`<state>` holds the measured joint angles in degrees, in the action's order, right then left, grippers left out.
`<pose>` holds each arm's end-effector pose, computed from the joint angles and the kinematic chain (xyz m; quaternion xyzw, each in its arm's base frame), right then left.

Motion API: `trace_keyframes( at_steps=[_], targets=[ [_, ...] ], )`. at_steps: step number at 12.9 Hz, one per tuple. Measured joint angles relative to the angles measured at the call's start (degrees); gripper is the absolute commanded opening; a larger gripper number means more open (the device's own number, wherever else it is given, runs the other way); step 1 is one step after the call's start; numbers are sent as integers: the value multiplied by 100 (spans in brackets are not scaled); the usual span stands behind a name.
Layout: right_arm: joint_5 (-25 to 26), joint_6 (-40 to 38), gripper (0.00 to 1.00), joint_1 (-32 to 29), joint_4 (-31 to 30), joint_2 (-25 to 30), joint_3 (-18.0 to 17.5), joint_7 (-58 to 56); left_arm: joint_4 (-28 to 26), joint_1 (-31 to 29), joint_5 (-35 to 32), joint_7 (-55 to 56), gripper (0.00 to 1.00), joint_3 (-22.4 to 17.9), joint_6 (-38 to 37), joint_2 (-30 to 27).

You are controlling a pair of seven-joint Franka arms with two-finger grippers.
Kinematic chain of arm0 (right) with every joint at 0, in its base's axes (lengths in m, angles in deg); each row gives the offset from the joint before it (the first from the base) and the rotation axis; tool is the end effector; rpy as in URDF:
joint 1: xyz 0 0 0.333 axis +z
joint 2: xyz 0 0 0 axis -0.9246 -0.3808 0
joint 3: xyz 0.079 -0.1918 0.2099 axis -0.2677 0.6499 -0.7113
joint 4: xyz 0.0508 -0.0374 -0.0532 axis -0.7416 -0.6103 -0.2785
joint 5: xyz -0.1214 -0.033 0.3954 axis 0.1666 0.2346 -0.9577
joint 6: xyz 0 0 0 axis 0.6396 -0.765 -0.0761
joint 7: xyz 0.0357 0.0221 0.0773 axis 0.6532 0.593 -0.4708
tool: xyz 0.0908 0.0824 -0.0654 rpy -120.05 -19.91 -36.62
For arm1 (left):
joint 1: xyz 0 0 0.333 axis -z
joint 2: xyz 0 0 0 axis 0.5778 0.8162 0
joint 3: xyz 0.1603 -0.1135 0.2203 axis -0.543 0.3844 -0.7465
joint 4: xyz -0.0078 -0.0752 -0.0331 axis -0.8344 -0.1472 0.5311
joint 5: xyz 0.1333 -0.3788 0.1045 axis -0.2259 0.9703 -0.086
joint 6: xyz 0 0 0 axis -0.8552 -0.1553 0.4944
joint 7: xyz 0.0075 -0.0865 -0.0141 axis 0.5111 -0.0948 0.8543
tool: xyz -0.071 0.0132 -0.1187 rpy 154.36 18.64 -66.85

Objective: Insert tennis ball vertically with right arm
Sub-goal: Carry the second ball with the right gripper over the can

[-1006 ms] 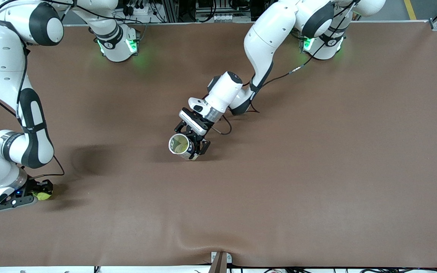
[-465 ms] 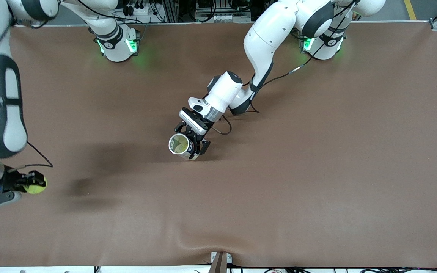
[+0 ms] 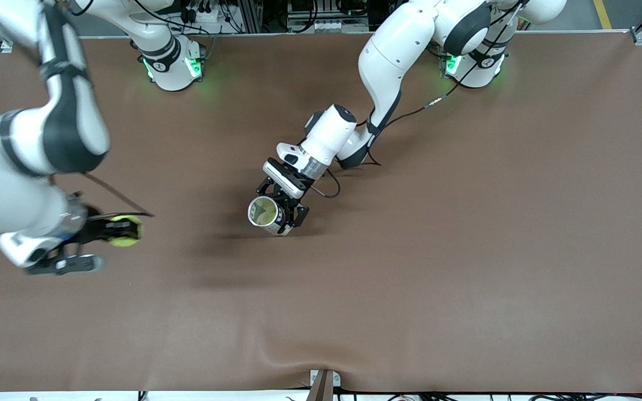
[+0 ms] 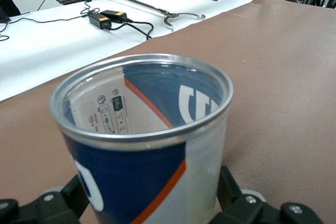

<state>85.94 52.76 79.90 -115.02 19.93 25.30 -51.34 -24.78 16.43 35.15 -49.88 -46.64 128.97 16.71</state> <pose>0.6798 0.1346 0.4201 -0.9993 0.0095 0.0331 0.0151 0.4883 -0.5993 0.1623 0.8025 -0.3265 0.4626 0.1883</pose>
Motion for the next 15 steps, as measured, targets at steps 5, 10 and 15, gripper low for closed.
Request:
trace_keyframes(
  at_steps=[5,10,15],
  targets=[
    [2,-37,0,1308,1,61,-8,2617,-3,0,2,5,100,0,1,0],
    [14,336,0,2093,-41,-27,2,4004,1,0,4,101,100,1,14,-6],
    [23,913,0,2152,-79,-354,42,4245,1,0,4,111,100,1,20,-17]
  ],
)
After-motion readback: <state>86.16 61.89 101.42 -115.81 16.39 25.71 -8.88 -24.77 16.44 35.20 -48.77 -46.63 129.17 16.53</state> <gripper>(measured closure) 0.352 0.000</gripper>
